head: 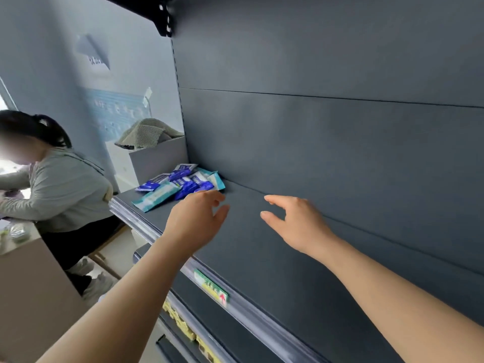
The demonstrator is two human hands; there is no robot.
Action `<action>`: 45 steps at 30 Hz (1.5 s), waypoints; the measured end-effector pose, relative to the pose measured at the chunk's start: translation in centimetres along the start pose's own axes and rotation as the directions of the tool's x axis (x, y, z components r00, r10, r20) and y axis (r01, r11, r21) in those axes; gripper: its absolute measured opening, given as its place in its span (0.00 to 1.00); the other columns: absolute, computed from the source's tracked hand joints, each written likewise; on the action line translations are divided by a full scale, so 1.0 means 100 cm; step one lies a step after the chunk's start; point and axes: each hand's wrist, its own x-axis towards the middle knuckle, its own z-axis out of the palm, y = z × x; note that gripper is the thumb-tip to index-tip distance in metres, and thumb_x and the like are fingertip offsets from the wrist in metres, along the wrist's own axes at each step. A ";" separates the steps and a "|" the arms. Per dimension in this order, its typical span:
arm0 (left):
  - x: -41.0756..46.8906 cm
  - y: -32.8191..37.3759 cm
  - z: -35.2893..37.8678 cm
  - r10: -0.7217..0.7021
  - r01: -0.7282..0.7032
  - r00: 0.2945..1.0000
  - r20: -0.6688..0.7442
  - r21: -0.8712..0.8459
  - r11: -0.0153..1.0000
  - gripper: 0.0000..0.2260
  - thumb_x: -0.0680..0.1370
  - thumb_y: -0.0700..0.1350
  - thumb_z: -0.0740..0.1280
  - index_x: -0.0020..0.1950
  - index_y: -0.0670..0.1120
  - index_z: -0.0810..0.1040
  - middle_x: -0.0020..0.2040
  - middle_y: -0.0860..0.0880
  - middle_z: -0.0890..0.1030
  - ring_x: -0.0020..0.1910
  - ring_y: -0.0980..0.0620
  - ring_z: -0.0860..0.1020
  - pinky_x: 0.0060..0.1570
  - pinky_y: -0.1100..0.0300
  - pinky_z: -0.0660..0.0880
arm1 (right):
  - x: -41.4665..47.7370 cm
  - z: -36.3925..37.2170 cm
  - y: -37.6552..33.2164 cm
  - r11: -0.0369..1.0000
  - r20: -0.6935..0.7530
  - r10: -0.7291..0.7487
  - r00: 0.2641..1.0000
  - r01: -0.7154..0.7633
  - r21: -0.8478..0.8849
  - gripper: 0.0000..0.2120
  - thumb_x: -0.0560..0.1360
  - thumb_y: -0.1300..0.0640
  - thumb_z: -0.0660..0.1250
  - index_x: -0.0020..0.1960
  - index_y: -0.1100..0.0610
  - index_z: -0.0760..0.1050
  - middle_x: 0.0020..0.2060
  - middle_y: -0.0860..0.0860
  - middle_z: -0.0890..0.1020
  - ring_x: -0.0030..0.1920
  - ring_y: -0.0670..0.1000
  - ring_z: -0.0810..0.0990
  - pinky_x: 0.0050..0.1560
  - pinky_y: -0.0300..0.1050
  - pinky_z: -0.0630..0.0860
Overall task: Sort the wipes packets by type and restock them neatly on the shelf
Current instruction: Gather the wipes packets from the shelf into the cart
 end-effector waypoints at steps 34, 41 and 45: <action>0.217 -0.282 0.050 -0.033 0.057 0.888 0.459 -0.037 0.998 0.29 0.65 0.63 0.74 0.57 0.47 0.73 0.48 0.50 0.77 0.43 0.50 0.74 0.39 0.56 0.71 | 0.274 0.201 -0.054 0.801 -0.061 0.587 0.808 -0.567 0.192 0.09 0.72 0.61 0.68 0.51 0.61 0.80 0.44 0.58 0.83 0.39 0.54 0.77 0.41 0.46 0.75; 0.238 -0.276 0.041 -0.041 0.125 0.916 0.398 -0.189 0.974 0.24 0.70 0.58 0.74 0.56 0.44 0.71 0.50 0.48 0.78 0.48 0.47 0.78 0.46 0.52 0.77 | 0.269 0.196 -0.065 0.793 0.114 0.563 0.819 -0.574 0.206 0.26 0.62 0.41 0.77 0.52 0.55 0.77 0.46 0.51 0.82 0.45 0.52 0.81 0.44 0.46 0.75; 0.244 -0.281 0.048 -0.103 0.187 0.922 0.373 -0.196 0.963 0.24 0.68 0.60 0.74 0.52 0.47 0.72 0.51 0.47 0.77 0.40 0.52 0.76 0.34 0.59 0.73 | 0.270 0.208 -0.070 0.792 0.137 0.565 0.813 -0.582 0.185 0.22 0.59 0.47 0.81 0.47 0.56 0.77 0.43 0.50 0.83 0.42 0.50 0.81 0.43 0.45 0.77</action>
